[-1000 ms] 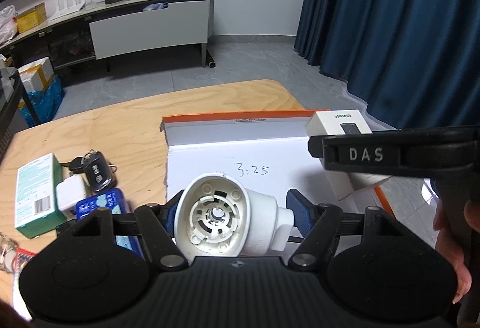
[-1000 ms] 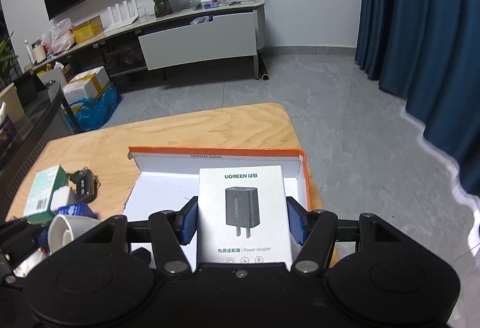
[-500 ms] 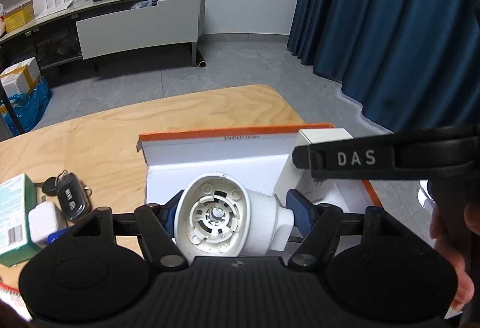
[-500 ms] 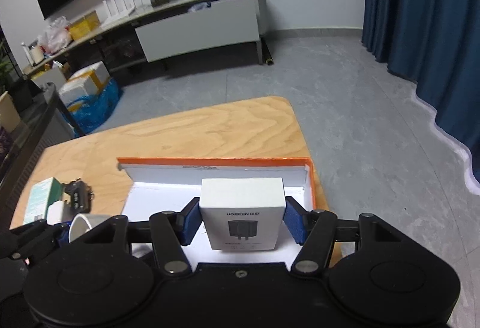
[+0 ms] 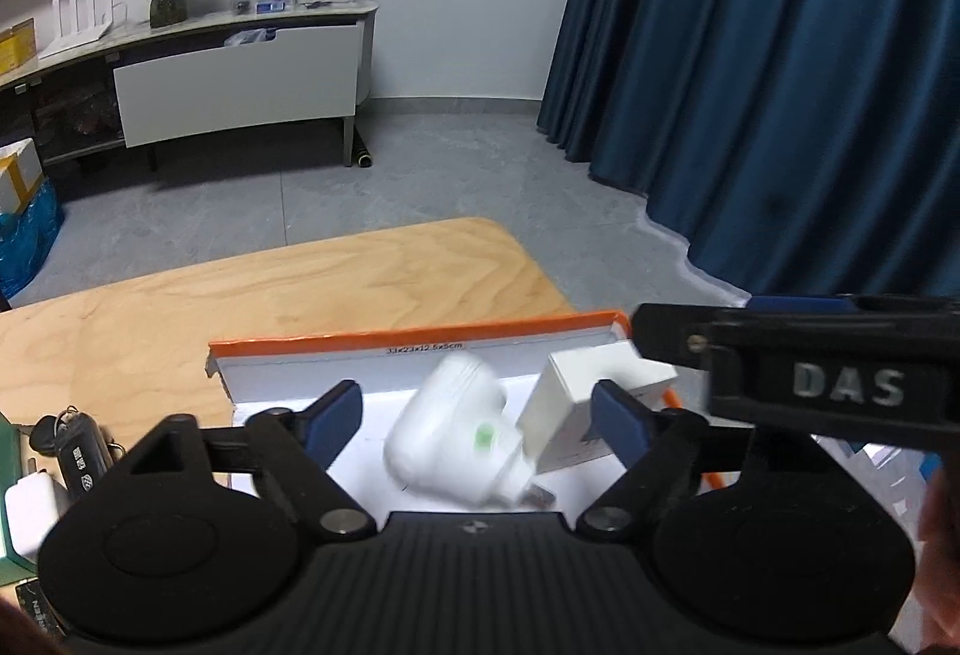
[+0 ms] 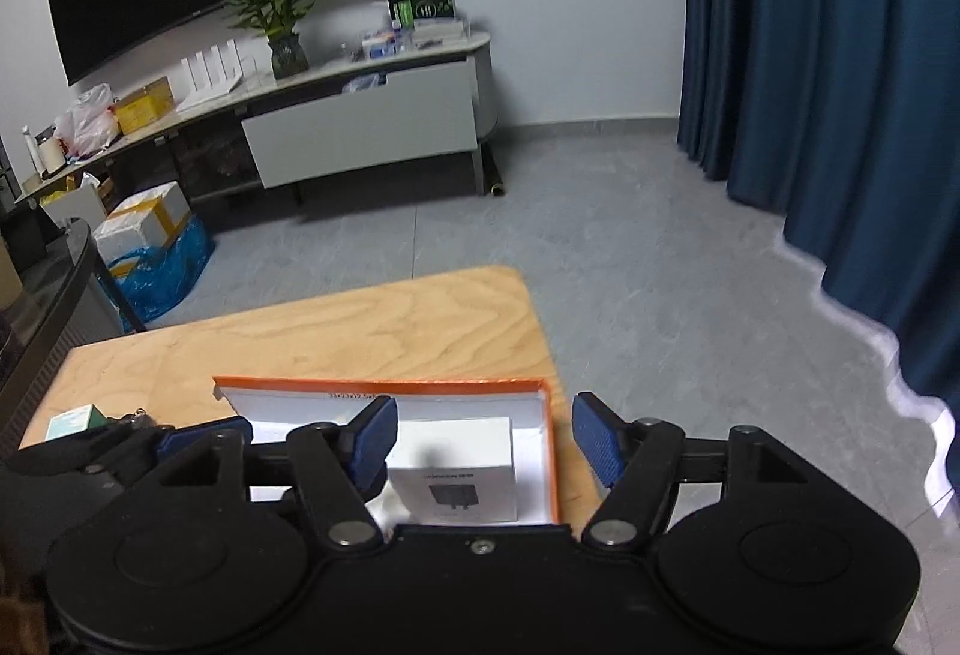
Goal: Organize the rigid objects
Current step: 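Lower and open the left tool on the adapter while the right tool releases the box into the tray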
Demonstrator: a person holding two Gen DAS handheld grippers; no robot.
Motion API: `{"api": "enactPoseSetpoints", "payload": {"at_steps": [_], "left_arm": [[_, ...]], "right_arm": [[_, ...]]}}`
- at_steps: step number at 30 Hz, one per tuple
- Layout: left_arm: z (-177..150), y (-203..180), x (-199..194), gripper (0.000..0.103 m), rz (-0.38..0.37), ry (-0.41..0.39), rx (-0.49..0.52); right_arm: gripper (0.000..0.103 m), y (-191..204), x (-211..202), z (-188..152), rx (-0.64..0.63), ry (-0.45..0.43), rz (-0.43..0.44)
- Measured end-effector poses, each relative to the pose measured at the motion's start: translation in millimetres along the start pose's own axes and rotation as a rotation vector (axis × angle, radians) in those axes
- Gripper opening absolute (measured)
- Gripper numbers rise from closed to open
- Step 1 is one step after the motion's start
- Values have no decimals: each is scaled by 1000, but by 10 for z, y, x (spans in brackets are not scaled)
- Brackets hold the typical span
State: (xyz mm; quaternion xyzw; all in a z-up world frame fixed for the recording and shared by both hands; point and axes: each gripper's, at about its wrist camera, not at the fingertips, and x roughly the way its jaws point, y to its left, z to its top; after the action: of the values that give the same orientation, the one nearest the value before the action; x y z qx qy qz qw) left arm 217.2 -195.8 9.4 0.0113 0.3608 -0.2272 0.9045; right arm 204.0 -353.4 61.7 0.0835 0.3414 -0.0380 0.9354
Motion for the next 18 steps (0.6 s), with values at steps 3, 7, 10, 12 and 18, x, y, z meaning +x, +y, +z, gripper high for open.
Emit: {"api": "enactPoseSetpoints", "payload": {"at_steps": [3,7,10,12,18], "left_arm": [[-7,26,-124,89,13,-4,-21],[-30,48,-335,92,67,11,-17],[-71,65,-489,95,110,23,-32],[-104,75,-570,97,130,45,-29],[-280,148,-818,98,177,63,-51]], "right_arm": [[79,-25,-172,-5,1,-38,-4],[80,-28,-357,-46,15,-53,14],[80,18,-448,-122,9,-57,4],[80,47,-476,-193,14,-46,-5],[80,152,-520,-436,13,12,8]]}}
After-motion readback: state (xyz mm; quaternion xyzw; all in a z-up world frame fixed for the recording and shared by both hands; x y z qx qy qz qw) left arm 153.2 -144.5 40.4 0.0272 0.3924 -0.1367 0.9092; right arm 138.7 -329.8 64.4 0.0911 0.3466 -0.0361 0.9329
